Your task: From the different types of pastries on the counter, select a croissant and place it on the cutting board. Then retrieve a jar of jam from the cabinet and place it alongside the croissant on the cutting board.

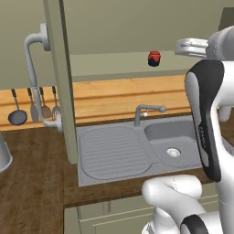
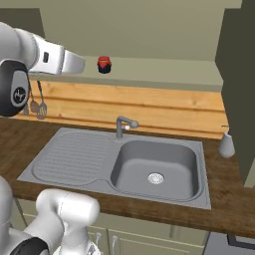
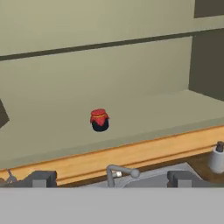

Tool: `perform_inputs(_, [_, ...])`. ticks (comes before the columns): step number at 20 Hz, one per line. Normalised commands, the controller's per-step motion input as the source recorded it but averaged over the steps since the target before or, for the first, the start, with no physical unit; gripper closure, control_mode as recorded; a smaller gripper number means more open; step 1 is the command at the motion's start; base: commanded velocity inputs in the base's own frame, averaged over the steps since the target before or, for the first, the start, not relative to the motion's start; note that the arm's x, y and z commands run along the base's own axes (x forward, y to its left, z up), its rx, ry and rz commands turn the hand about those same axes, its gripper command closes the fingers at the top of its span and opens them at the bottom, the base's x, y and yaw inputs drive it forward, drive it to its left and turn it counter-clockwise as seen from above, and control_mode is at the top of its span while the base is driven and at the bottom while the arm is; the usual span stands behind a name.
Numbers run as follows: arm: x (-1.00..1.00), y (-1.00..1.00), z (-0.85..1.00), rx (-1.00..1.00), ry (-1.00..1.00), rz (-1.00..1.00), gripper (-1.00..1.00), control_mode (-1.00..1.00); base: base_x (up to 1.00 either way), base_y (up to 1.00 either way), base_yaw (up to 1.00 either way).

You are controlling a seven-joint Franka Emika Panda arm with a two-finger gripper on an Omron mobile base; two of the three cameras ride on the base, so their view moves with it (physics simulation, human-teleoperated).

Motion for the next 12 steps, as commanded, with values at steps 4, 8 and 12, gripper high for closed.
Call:
perform_inputs(4, [0.25, 0.07, 0.04, -0.01, -0.07, 0.09, -1.00, -1.00, 0.00, 0.00, 0.00])
perform_inputs(8, [0.61, 0.00, -0.16, 0.00, 0.00, 0.26, -1.00, -1.00, 0.00, 0.00, 0.00])
perform_inputs(12, [0.59, 0.00, -0.15, 0.00, 0.00, 0.29, -1.00, -1.00, 0.00, 0.00, 0.00])
